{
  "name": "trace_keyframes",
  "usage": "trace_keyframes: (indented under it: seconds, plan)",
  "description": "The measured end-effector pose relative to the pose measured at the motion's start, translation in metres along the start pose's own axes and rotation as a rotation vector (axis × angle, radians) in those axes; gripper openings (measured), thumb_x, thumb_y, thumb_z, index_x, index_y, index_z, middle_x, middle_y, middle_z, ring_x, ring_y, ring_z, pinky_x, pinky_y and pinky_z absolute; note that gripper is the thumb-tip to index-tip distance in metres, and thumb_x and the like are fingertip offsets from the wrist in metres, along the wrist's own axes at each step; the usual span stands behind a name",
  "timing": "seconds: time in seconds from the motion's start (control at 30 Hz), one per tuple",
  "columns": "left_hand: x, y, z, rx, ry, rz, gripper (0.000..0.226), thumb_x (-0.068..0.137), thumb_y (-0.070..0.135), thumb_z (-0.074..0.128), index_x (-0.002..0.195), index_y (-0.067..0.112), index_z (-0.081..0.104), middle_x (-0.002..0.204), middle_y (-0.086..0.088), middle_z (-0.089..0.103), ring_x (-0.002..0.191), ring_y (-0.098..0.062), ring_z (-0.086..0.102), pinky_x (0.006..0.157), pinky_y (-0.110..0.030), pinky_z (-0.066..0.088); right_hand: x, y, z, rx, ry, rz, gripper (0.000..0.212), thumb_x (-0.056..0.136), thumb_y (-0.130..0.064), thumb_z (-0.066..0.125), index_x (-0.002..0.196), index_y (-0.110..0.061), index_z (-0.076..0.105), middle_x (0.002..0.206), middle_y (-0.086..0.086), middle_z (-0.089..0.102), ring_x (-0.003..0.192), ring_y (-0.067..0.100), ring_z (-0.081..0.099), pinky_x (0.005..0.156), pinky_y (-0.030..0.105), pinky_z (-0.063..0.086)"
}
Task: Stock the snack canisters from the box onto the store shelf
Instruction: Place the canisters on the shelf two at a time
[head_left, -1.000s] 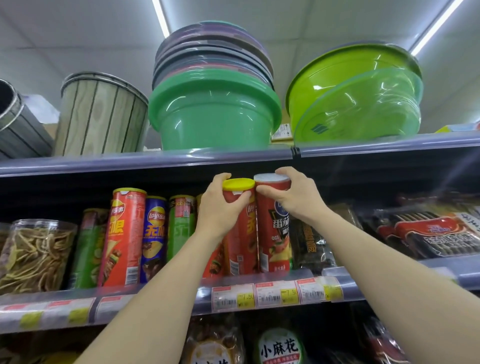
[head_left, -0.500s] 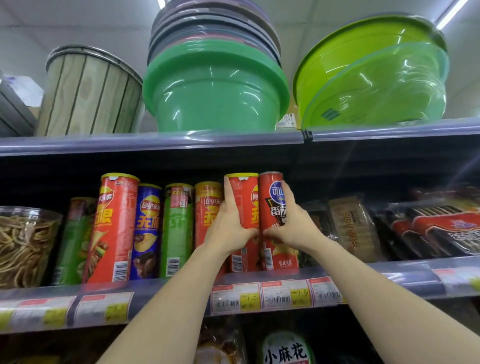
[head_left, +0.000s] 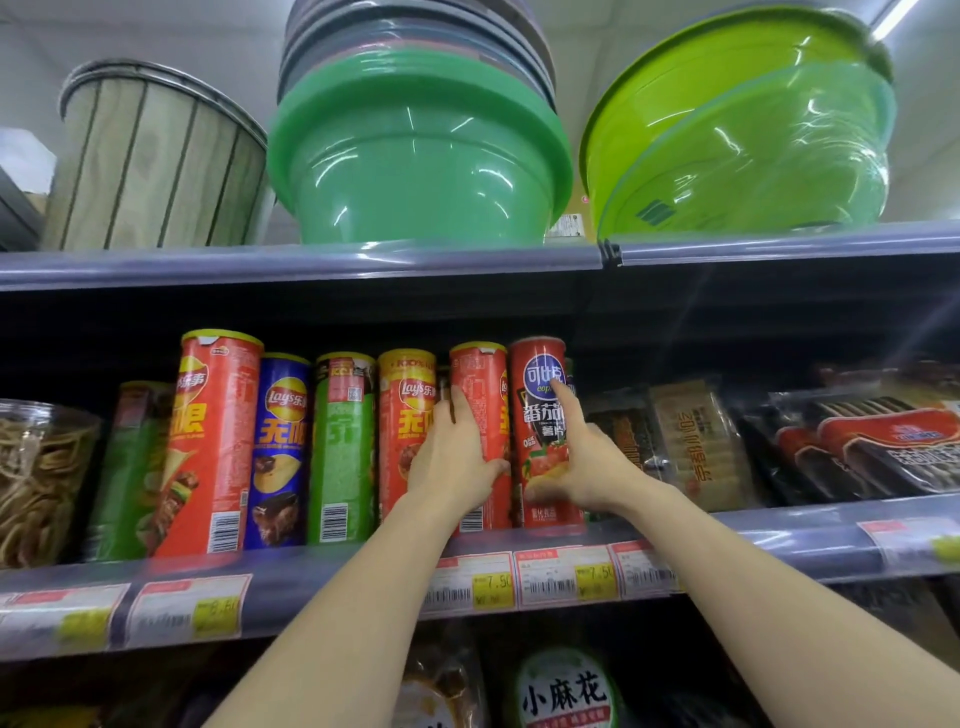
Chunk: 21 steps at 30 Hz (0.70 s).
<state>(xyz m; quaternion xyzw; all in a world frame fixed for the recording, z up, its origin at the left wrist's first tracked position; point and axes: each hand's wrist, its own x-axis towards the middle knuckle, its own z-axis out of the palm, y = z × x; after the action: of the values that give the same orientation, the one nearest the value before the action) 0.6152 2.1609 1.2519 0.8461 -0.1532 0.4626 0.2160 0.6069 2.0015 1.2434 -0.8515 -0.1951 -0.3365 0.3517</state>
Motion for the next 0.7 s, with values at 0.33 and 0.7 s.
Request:
trace_keyframes:
  seconds: [0.33, 0.7]
  plan:
    - [-0.008, -0.010, -0.010, 0.327, 0.061, 0.007, 0.110, 0.068, 0.061, 0.068, 0.148, 0.025, 0.002, 0.152, -0.014, 0.013, 0.139, -0.033, 0.013, 0.110, -0.052, 0.022, -0.002, -0.002, 0.000, -0.019, -0.051, -0.014, 0.130, 0.065, -0.010, 0.082, 0.139, -0.049, -0.017, 0.138, 0.015, 0.046, 0.105, 0.026, 0.060, 0.092, 0.042, 0.050]
    - [-0.027, -0.008, -0.035, 0.218, 0.023, 0.114, 0.058, 0.082, 0.043, 0.062, 0.131, 0.018, 0.044, 0.133, -0.010, 0.047, 0.123, -0.028, 0.044, 0.093, -0.045, 0.046, -0.033, -0.015, -0.023, -0.156, 0.065, -0.023, 0.067, 0.078, -0.028, 0.072, 0.135, -0.024, 0.037, 0.129, 0.007, 0.053, 0.100, 0.026, 0.062, 0.085, 0.043, 0.054]
